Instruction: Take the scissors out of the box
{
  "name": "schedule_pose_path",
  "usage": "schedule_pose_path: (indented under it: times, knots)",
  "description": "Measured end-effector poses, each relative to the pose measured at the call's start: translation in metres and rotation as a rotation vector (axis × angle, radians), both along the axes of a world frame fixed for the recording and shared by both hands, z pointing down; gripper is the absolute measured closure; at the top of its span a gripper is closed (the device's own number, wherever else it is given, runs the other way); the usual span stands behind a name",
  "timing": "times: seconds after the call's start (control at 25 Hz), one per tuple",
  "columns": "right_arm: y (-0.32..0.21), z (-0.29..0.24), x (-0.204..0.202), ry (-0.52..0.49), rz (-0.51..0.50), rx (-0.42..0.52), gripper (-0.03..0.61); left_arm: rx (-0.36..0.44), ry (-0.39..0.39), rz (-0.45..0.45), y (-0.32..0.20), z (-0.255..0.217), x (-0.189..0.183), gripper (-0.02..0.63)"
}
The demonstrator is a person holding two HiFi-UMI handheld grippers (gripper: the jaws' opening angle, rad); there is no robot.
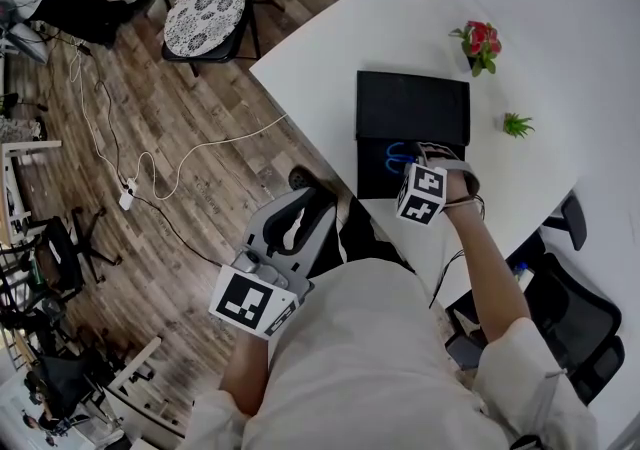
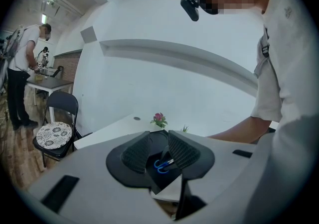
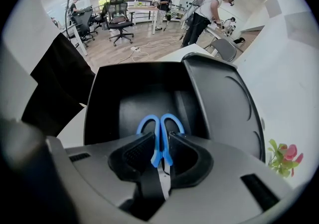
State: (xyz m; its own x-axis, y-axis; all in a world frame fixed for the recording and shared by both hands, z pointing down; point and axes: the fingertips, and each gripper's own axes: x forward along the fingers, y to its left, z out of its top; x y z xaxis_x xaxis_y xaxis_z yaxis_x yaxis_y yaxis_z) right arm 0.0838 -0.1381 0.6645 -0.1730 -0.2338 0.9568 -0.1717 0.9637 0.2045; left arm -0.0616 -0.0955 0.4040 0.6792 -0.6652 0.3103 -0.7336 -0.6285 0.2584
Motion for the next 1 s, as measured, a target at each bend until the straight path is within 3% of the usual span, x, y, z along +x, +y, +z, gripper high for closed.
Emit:
schedule_pose_path:
  times: [0.48,1.0]
  knots:
    - [0.001,-0.003,0.001,-0.054,-0.005,0.083,0.489,0.014,-0.017,-0.012,0.001,-0.004,0.001,0.489]
    - [0.007,-0.021,0.001,-0.149,0.031,0.105,0.489,0.033,-0.037,-0.013,0.006,-0.010,0.007,0.489]
